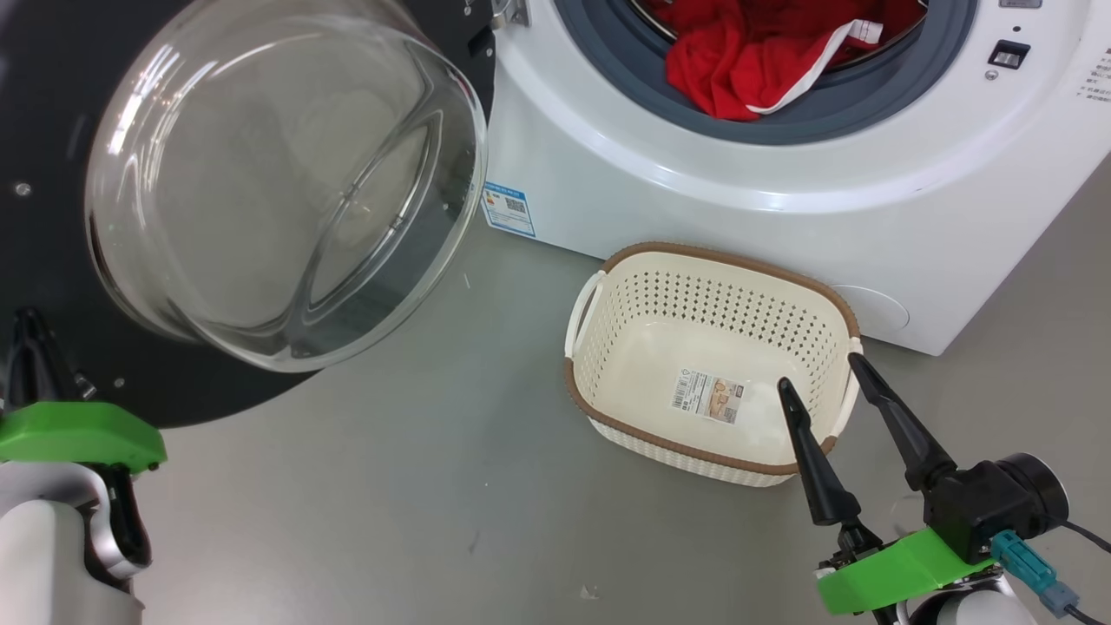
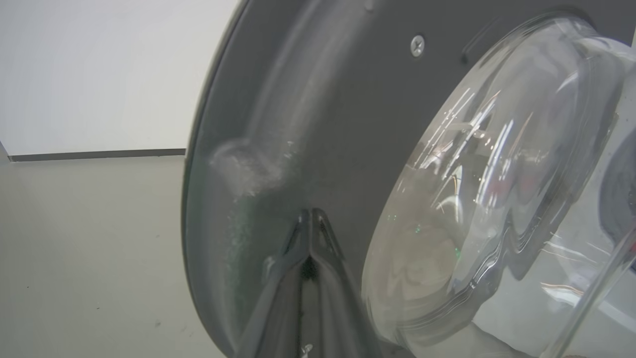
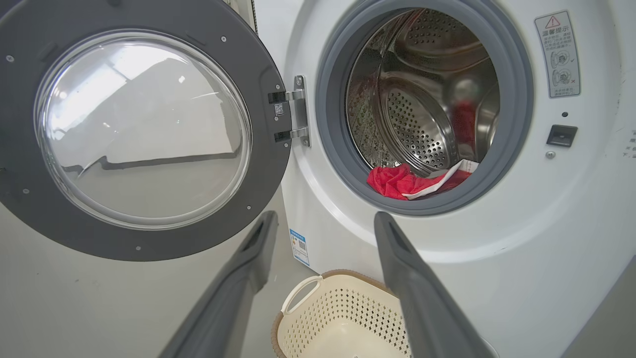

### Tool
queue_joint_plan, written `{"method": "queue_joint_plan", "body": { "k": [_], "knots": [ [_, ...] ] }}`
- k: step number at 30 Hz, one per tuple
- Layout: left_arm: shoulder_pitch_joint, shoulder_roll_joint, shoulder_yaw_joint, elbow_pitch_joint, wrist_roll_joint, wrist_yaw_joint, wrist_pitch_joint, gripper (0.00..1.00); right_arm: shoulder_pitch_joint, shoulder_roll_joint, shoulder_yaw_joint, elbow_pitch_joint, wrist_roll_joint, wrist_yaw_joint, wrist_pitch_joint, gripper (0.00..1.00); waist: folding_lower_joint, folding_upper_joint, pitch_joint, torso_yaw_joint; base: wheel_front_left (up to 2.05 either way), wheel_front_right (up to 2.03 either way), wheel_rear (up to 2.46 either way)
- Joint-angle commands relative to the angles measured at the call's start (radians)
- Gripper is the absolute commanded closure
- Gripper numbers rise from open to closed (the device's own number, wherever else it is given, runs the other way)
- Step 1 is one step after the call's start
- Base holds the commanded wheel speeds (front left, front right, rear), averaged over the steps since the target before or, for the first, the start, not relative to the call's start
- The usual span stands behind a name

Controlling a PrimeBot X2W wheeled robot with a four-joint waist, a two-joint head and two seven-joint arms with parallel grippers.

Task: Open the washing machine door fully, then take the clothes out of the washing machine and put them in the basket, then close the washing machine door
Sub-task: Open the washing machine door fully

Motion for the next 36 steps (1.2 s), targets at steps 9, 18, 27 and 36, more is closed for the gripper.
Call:
{"method": "queue_joint_plan", "body": {
  "k": [9,18,27,36],
  "knots": [
    [-0.012,0.010,0.071,-0.029,0.036,-0.028,-0.008,1.00,-0.028,0.001,0.030,-0.024,-0.002,0.006,0.001,0.00,0.0000,0.0000,-0.010,-0.004,0.00,0.00,0.00],
    [0.067,-0.040,0.055,-0.164,0.106,-0.033,-0.008,1.00,-0.025,0.001,0.019,-0.007,0.011,0.006,-0.011,0.00,0.0000,0.0000,-0.026,-0.014,0.00,0.00,0.00],
    [0.180,-0.105,0.003,-0.446,0.148,-0.050,-0.008,1.00,-0.023,0.001,-0.007,0.006,0.023,0.006,-0.024,0.00,0.0000,0.0000,-0.038,-0.038,0.00,0.00,0.00],
    [0.281,-0.125,-0.097,-0.651,0.131,-0.131,-0.006,0.00,-0.022,0.001,-0.051,0.019,0.033,0.006,-0.033,0.00,0.0000,0.0000,-0.059,-0.096,0.00,0.00,0.00]
  ]
}}
